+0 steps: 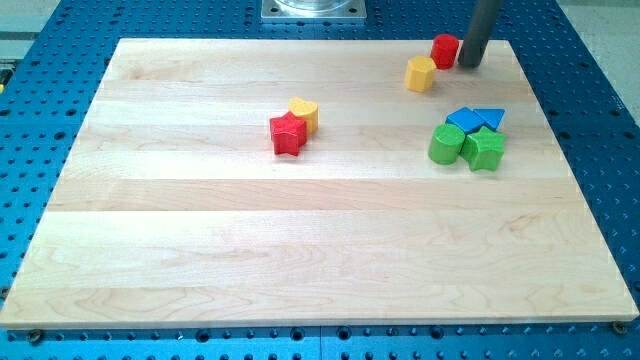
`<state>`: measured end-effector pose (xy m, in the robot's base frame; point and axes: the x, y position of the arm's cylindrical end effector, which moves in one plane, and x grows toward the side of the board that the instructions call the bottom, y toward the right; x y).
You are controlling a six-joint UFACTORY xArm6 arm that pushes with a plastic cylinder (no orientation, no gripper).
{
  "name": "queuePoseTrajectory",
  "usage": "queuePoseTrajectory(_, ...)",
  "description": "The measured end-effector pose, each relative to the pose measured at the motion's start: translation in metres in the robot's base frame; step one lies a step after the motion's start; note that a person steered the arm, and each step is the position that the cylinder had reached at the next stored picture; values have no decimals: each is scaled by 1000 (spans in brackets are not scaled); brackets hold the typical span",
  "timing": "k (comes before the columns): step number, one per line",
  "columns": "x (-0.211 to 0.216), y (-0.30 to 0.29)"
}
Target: Move the red circle and hexagon to the center of the board
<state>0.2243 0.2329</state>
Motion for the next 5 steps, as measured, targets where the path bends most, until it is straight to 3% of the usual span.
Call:
queuePoseTrajectory(1,-28,-7)
queuePoseTrajectory(3,67,-99)
queuePoseTrajectory(4,63,-23)
queuePoseTrajectory(5,82,-39)
